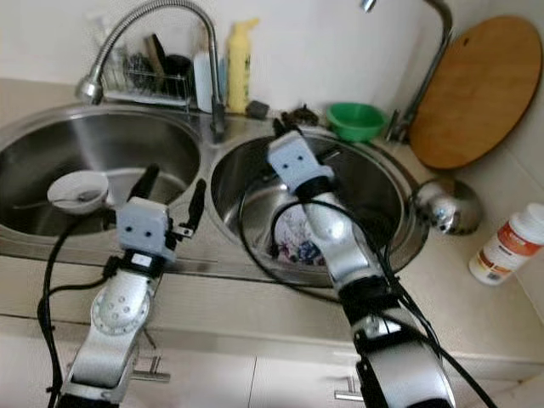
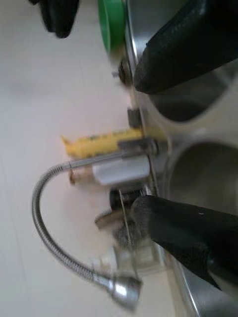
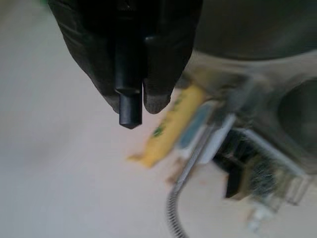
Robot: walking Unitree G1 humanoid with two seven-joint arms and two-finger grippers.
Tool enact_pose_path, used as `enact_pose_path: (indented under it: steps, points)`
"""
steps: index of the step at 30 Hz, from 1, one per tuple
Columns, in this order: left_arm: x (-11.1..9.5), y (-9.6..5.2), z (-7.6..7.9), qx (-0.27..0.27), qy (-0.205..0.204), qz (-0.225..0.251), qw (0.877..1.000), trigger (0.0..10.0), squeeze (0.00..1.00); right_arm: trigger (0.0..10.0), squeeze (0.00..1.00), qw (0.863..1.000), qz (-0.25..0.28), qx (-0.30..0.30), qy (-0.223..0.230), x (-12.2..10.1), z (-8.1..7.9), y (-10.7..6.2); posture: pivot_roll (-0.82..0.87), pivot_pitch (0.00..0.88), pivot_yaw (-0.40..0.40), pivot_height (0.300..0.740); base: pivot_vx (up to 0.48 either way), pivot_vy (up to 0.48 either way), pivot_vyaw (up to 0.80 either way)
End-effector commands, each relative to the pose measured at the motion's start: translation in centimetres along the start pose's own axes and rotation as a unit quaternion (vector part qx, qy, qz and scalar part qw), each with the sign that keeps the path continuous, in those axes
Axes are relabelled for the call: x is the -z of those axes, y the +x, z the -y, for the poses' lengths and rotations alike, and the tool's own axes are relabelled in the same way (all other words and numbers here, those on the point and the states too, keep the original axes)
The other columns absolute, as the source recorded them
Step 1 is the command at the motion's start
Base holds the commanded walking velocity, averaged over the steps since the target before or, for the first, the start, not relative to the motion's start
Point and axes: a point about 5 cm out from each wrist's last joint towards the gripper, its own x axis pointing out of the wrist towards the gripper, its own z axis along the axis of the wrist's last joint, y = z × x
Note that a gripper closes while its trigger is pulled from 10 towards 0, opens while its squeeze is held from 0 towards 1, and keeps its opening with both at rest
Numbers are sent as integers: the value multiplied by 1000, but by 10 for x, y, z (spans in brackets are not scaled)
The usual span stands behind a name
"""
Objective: Kitchen organization
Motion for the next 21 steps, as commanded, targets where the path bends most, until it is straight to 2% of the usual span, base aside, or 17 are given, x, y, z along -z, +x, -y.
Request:
enact_pose_path:
  steps: [1,3,5,6,7,8,16,21]
  points:
    - [-1,-2,3,6,-1,0,1000,10000,0,10000,0,997,-70,-6,10,17,1,1,127,0,-70,740,0,0,0]
    - [-1,-3,4,7,-1,-2,1000,10000,0,10000,0,993,-106,-13,58,26,-3,0,127,0,-71,740,0,0,0]
    - [-1,-3,4,8,-1,-2,1000,10000,0,10000,0,988,-133,-19,82,32,-6,0,127,0,-71,740,0,0,0]
    - [-1,-3,5,9,0,-2,1000,10000,0,10000,827,985,-146,-22,93,36,-7,-2,126,0,-71,740,0,0,0]
    - [-1,-3,5,10,0,-3,1000,10000,0,10000,827,983,-155,-24,100,38,-7,-3,126,0,-71,740,0,0,0]
    - [-1,-4,6,10,0,-2,1000,10000,0,10000,1000,982,-160,-24,102,40,-7,-4,130,0,-73,740,0,0,0]
    - [-2,-5,7,10,-10,-2,1000,10000,0,10000,1000,988,-123,-4,91,31,7,1,122,0,-73,740,0,0,0]
    - [-3,-5,9,14,-15,4,1000,10000,0,10000,1000,992,-60,6,114,13,12,5,117,0,-72,740,0,0,0]
